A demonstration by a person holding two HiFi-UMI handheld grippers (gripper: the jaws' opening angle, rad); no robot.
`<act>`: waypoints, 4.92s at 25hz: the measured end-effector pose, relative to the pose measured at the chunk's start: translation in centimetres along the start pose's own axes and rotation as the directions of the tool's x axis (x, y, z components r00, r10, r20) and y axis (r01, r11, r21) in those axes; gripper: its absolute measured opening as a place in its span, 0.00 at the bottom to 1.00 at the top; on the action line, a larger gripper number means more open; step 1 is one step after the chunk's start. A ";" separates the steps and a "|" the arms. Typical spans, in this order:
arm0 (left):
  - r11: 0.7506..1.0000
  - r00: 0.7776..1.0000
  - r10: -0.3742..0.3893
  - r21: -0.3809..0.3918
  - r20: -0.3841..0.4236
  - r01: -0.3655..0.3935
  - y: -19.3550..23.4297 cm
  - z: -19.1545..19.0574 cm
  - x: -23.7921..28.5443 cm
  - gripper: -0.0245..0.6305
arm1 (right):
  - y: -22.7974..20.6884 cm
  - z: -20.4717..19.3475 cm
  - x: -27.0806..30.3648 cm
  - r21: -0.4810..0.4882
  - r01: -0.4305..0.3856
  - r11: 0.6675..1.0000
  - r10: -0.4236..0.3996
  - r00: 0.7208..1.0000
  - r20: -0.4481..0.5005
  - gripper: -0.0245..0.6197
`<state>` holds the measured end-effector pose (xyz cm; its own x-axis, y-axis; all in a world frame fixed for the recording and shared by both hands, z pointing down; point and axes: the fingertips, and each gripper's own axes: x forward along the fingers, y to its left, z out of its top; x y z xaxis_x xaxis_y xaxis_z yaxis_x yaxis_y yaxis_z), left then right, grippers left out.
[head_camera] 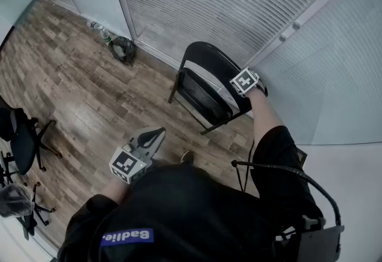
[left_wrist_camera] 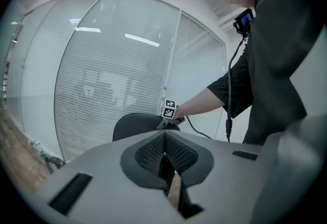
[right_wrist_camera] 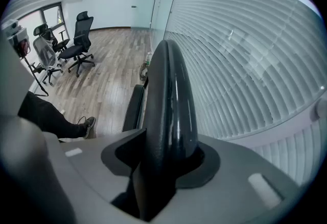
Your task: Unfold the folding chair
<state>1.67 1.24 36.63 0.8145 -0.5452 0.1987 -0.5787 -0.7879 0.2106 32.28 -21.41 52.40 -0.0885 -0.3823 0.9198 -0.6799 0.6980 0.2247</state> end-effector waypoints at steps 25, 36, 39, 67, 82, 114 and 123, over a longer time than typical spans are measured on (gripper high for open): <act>0.999 1.000 0.016 -0.028 -0.024 -0.017 -0.9 -1.7 -1.7 0.04 | 0.5 -0.1 -0.2 -0.004 0.010 1.000 -0.010 1.000 0.002 0.30; 0.999 0.999 0.011 -0.031 -0.035 -0.012 -1.1 -2.1 -1.7 0.04 | 0.6 0.0 -0.3 -0.007 0.014 1.000 -0.014 1.000 -0.006 0.30; 0.999 0.999 0.013 -0.034 -0.037 -0.015 -1.1 -2.0 -1.6 0.04 | 0.5 0.1 -0.3 -0.008 0.013 1.000 -0.013 1.000 -0.005 0.30; 0.995 0.999 0.015 -0.093 -0.052 -0.020 -0.4 -3.5 0.5 0.04 | 0.7 0.0 -0.4 -0.013 0.018 1.000 -0.018 1.000 -0.006 0.30; 0.988 0.997 -0.001 -0.156 -0.072 -0.010 0.7 -5.5 3.1 0.04 | 0.6 0.0 -0.3 -0.009 0.024 1.000 -0.024 1.000 -0.009 0.30; 0.902 0.995 -0.028 -0.432 -0.096 -0.016 3.7 -8.3 8.0 0.05 | 0.6 0.2 -0.5 -0.019 0.033 0.999 -0.033 0.999 -0.010 0.31; 0.876 0.993 -0.048 -0.482 -0.111 -0.011 3.3 -9.6 10.4 0.05 | 0.6 0.1 -0.3 -0.021 0.030 0.999 -0.031 0.999 -0.014 0.32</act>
<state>7.77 -4.29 48.60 0.8319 -0.4712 0.2931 -0.5362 -0.5465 0.6433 31.81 -20.90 52.26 -0.0574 -0.3949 0.9169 -0.6667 0.6988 0.2592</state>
